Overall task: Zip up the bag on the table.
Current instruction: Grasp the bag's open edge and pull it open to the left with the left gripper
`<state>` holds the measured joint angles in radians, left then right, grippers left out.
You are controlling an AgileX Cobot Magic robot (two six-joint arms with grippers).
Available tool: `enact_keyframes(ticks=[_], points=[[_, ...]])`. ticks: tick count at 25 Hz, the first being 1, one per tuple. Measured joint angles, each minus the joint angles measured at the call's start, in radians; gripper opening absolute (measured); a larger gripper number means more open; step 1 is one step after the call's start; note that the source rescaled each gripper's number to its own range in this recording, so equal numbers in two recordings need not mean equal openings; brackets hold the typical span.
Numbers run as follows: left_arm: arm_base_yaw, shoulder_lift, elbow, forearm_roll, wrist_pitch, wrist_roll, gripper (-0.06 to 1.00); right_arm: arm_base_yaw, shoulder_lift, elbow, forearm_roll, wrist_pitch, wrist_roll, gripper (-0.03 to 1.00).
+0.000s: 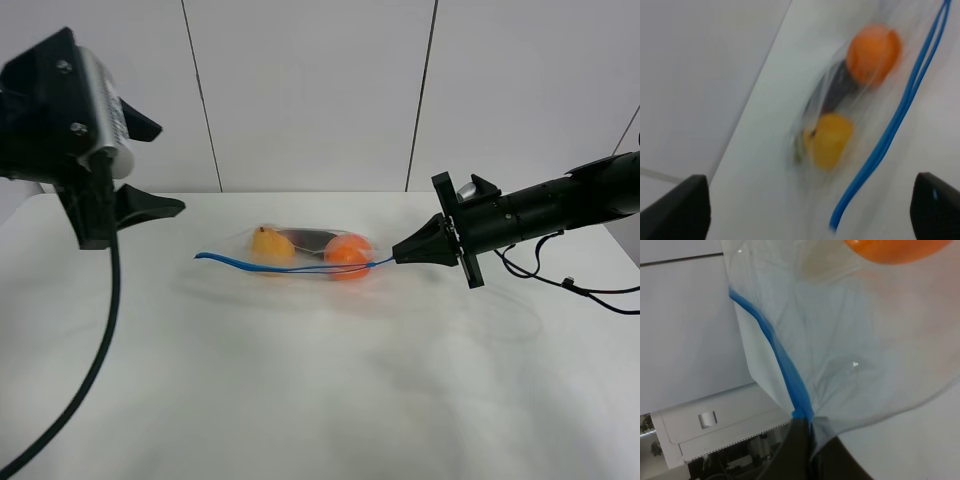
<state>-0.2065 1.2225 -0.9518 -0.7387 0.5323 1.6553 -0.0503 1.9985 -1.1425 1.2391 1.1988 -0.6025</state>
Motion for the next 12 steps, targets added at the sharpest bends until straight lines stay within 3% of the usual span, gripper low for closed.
enact_keyframes(ticks=[5,12], points=[[-0.217,0.108,0.0,-0.073,-0.142,-0.013,0.92,0.0,0.0,0.0,0.0,0.0,0.0,0.0],[-0.529,0.316,-0.001,-0.144,-0.494,-0.032,0.92,0.0,0.0,0.0,0.0,-0.001,0.0,0.0]])
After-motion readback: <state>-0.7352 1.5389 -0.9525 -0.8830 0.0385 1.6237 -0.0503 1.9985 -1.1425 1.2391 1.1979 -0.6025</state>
